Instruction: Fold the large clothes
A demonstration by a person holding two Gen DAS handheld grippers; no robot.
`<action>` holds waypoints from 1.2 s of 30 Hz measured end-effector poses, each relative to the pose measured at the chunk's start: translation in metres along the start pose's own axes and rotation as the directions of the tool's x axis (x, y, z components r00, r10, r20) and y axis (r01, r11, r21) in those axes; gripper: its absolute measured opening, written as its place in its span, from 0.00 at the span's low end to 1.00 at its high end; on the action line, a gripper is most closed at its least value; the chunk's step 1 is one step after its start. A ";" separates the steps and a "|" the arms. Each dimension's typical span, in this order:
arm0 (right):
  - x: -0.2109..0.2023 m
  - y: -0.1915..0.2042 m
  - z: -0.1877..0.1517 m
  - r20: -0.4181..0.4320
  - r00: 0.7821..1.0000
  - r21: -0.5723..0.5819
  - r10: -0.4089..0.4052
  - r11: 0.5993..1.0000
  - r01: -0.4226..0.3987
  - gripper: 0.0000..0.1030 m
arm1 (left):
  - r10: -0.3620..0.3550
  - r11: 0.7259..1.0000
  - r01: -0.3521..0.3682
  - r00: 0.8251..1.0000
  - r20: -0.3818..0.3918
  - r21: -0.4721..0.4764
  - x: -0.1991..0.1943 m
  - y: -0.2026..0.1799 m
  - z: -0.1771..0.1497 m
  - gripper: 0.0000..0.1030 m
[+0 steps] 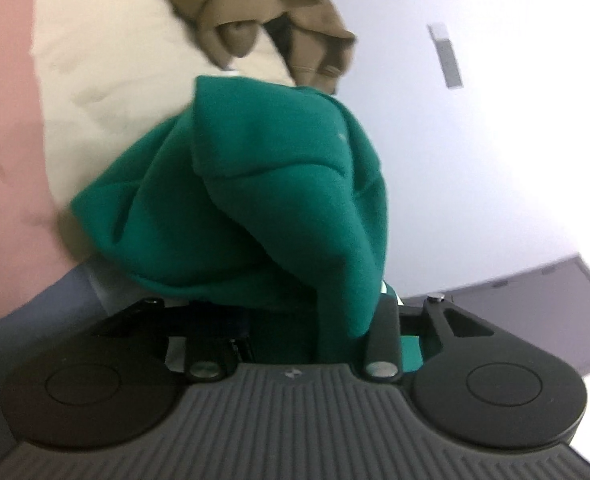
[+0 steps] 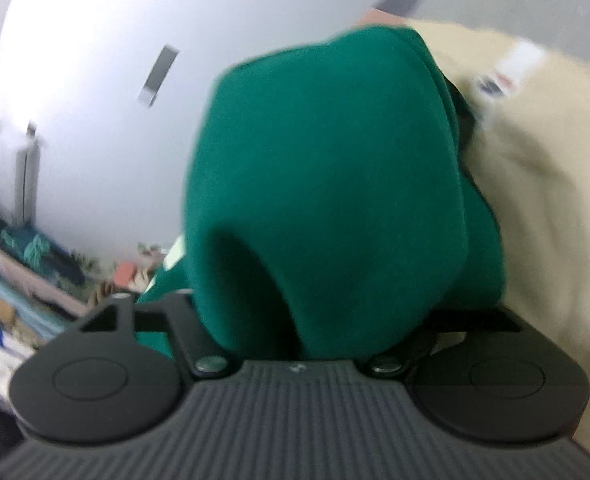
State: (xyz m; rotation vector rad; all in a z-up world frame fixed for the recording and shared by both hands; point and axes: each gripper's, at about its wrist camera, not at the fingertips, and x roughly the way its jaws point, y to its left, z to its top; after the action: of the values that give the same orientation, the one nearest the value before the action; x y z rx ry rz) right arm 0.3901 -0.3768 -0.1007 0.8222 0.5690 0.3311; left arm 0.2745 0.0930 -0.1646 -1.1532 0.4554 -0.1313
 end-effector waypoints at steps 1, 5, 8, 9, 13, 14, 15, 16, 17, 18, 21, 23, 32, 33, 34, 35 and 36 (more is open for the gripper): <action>-0.004 0.004 0.003 -0.003 1.000 -0.038 0.001 0.999 -0.001 0.55 | -0.004 1.000 0.004 1.000 -0.007 0.015 -0.002 -0.001 0.000 0.38; -0.023 0.021 0.013 0.002 1.000 -0.172 0.017 0.985 -0.017 0.35 | -0.034 0.996 0.037 0.999 -0.029 0.079 0.005 -0.014 0.010 0.29; -0.037 0.027 0.019 -0.011 0.999 -0.217 0.038 0.975 -0.040 0.28 | -0.021 0.989 0.028 0.999 -0.045 0.146 0.000 -0.028 0.008 0.25; -0.042 0.028 0.020 -0.012 0.999 -0.233 0.043 0.972 -0.044 0.27 | -0.018 0.988 0.025 0.999 -0.050 0.153 0.007 -0.034 0.008 0.24; -0.070 0.027 0.029 -0.002 0.998 -0.251 0.063 0.966 -0.062 0.24 | -0.018 0.986 0.033 0.996 -0.091 0.161 0.006 -0.043 -0.002 0.22; -0.074 0.029 0.030 0.002 0.998 -0.256 0.061 0.965 -0.059 0.24 | -0.022 0.985 0.039 0.995 -0.101 0.168 0.005 -0.047 -0.006 0.22; -0.082 0.029 0.034 0.007 0.998 -0.261 0.058 0.964 -0.054 0.24 | -0.030 0.983 0.049 0.993 -0.111 0.174 0.003 -0.051 -0.012 0.22; -0.083 0.029 0.038 0.013 0.998 -0.260 0.057 0.964 -0.051 0.24 | -0.038 0.982 0.059 0.992 -0.120 0.179 0.003 -0.056 -0.017 0.22; -0.092 0.026 0.043 0.020 0.998 -0.256 0.056 0.965 -0.049 0.24 | -0.051 0.980 0.075 0.990 -0.132 0.182 -0.006 -0.058 -0.028 0.22; -0.101 0.023 0.045 0.028 0.998 -0.255 0.056 0.966 -0.047 0.24 | -0.064 0.978 0.091 0.987 -0.144 0.187 -0.014 -0.065 -0.040 0.21; -0.128 0.015 0.058 0.064 0.996 -0.264 0.056 0.964 -0.038 0.24 | -0.094 0.971 0.131 0.978 -0.184 0.202 -0.008 -0.086 -0.064 0.20; -0.148 0.008 0.069 0.095 0.994 -0.267 0.053 0.963 -0.026 0.24 | -0.120 0.964 0.165 0.970 -0.214 0.207 -0.002 -0.102 -0.084 0.19; -0.240 -0.034 0.118 0.245 0.969 -0.276 -0.021 0.957 0.090 0.24 | -0.119 0.920 0.238 0.926 -0.358 0.311 0.060 -0.173 -0.189 0.14; -0.248 -0.044 0.118 0.253 0.967 -0.273 -0.038 0.956 0.109 0.23 | -0.110 0.915 0.240 0.922 -0.370 0.325 0.066 -0.174 -0.199 0.14; -0.253 -0.053 0.116 0.257 0.965 -0.269 -0.056 0.955 0.127 0.23 | -0.101 0.909 0.242 0.918 -0.384 0.340 0.073 -0.173 -0.212 0.14; -0.257 -0.065 0.114 0.254 0.964 -0.261 -0.081 0.954 0.149 0.23 | -0.092 0.906 0.241 0.915 -0.393 0.348 0.077 -0.170 -0.221 0.14; -0.259 -0.077 0.109 0.244 0.964 -0.250 -0.104 0.954 0.166 0.23 | -0.079 0.903 0.236 0.912 -0.402 0.358 0.081 -0.167 -0.230 0.14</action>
State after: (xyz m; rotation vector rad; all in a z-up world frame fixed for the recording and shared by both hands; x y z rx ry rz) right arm 0.2519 -0.6172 -0.0109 0.5458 0.3519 0.1781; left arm 0.2750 -0.1976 -0.1114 -0.7536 0.6411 -0.5774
